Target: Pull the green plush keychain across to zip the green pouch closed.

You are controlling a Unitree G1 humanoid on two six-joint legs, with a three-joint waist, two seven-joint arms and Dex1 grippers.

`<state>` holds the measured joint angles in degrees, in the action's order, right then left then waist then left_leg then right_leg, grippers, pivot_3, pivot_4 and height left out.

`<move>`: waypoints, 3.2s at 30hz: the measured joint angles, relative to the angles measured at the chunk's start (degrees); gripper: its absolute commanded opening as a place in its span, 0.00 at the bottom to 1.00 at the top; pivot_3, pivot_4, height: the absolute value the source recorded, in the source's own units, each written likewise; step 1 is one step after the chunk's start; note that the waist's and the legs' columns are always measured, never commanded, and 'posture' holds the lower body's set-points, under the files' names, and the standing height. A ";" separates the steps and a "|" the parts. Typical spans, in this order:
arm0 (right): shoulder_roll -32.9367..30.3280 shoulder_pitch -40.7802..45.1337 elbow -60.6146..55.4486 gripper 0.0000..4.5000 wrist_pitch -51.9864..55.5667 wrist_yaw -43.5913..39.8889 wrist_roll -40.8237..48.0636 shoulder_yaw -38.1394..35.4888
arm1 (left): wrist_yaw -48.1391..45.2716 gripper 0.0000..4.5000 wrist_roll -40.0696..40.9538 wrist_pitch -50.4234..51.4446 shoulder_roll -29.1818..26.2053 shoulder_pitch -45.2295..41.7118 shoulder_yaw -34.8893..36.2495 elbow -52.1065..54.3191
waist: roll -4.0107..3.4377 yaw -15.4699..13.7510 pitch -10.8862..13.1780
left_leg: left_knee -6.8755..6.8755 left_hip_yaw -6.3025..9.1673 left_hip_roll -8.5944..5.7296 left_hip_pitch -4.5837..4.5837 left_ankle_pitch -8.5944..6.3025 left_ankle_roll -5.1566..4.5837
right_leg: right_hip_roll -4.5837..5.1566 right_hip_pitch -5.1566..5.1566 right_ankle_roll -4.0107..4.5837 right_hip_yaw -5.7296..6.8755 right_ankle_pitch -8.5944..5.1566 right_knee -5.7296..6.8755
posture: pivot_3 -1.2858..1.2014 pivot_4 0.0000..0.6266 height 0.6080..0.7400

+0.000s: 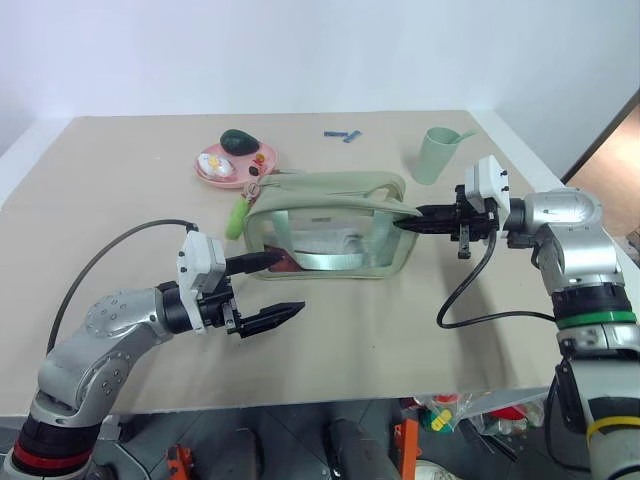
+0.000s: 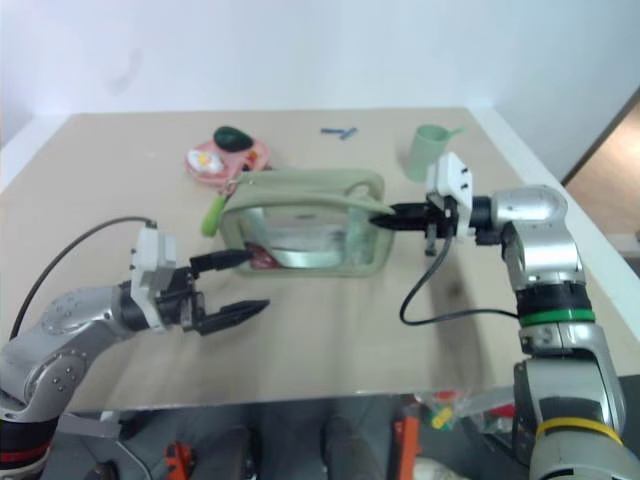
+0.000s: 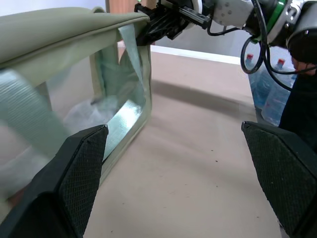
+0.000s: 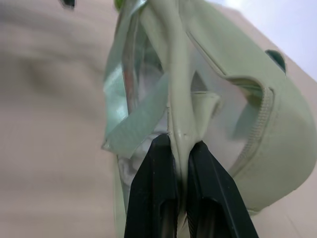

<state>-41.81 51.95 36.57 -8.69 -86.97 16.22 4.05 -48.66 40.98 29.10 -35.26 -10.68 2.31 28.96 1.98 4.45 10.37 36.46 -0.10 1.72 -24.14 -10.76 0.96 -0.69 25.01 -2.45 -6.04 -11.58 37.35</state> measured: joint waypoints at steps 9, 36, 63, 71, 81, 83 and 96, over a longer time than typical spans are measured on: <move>2.16 1.87 4.24 0.01 -5.06 -1.01 -0.88 0.15 | 11.42 1.00 1.27 5.34 0.67 0.29 6.39 -1.08 | -0.01 0.22 0.01 | 0.03 0.01 0.05 0.18 0.01 0.00 | -0.03 -0.08 0.03 -0.02 0.08 0.05 | 0.52 0.24 1.00; 2.13 -2.36 -3.92 0.01 -2.60 2.07 -1.02 -1.23 | 21.05 1.00 11.44 10.74 3.56 4.62 12.93 5.40 | -0.02 0.50 0.01 | 0.06 -0.04 0.01 0.40 0.04 0.05 | -0.06 -0.19 0.08 -0.12 0.07 0.19 | 0.52 0.24 1.00; 2.26 -2.24 -3.55 0.00 -5.05 3.39 -2.53 -1.24 | 14.39 0.45 -1.93 2.12 5.10 -5.48 8.64 -12.35 | -0.02 0.53 0.01 | -0.01 -0.05 0.01 0.40 0.04 0.06 | -0.06 -0.19 0.06 -0.14 0.07 0.17 | 0.52 0.24 1.00; 2.21 -2.47 -2.40 0.00 -6.73 3.31 -3.19 -1.24 | 14.31 0.45 0.72 2.69 4.95 -3.54 10.05 -11.38 | -0.02 0.52 0.01 | 0.01 -0.05 -0.01 0.41 0.04 0.06 | -0.05 -0.22 0.06 -0.14 0.08 0.17 | 0.52 0.24 1.00; 2.34 -2.04 -0.44 0.00 -8.49 3.21 -3.60 -1.19 | 14.69 0.16 -0.19 2.25 5.20 -4.16 9.90 -11.98 | -0.02 0.51 0.01 | 0.01 -0.05 -0.02 0.40 0.04 0.06 | -0.04 -0.22 0.06 -0.14 0.07 0.17 | 0.52 0.24 1.00; 2.35 -2.04 -0.44 0.00 -8.59 3.15 -3.59 -1.18 | 14.81 0.01 -0.79 2.03 5.35 -4.48 9.88 -12.18 | -0.02 0.51 0.01 | 0.01 -0.05 -0.02 0.40 0.04 0.06 | -0.04 -0.22 0.06 -0.14 0.07 0.17 | 0.52 0.24 1.00; 2.28 -4.28 -8.63 0.00 -4.46 2.32 -2.86 -0.89 | 12.08 0.01 1.59 4.85 2.13 -10.37 10.62 -12.58 | -0.03 0.48 0.03 | -0.01 0.00 0.00 0.36 0.04 0.06 | -0.07 -0.18 0.06 -0.09 0.07 0.18 | 0.52 0.24 1.00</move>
<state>-39.53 47.67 27.94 -13.15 -84.65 13.36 3.16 -36.58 42.56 33.95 -33.14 -21.05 12.93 16.38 1.95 4.93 10.40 36.45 -0.10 1.72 -23.78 -10.72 1.02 -0.76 24.83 -2.39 -6.13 -11.51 37.52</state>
